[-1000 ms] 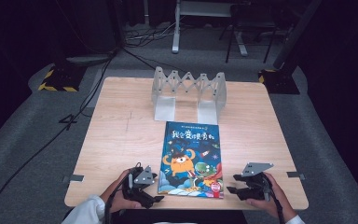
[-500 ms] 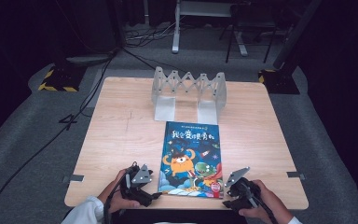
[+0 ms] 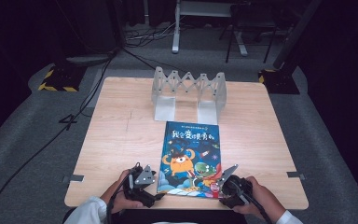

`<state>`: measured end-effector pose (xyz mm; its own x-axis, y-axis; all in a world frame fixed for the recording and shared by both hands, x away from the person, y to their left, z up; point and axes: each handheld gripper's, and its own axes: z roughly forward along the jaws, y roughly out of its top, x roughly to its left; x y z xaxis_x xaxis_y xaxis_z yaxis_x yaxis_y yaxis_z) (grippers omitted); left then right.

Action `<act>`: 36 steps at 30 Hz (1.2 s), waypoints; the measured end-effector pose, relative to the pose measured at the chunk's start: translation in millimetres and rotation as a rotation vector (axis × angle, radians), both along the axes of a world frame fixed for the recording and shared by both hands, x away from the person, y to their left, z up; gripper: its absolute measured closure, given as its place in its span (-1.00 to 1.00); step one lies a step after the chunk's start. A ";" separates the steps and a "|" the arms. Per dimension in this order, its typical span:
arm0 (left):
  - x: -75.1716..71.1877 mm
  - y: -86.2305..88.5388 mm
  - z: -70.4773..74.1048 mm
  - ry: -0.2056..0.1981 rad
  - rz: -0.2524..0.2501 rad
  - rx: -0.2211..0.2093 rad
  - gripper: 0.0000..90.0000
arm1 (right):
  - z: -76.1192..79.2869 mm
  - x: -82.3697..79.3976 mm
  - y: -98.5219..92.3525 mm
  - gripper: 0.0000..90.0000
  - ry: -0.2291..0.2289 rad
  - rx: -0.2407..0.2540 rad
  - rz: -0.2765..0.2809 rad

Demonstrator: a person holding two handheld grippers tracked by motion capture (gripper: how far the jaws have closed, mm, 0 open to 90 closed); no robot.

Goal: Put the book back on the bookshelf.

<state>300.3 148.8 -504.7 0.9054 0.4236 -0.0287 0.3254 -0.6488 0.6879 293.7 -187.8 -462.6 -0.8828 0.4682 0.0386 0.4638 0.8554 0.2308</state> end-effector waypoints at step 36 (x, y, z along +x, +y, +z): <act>0.5 0.0 0.0 -0.005 -0.009 -0.007 -0.62 | -3.6 3.6 -25.1 -0.03 -0.098 0.504 -0.045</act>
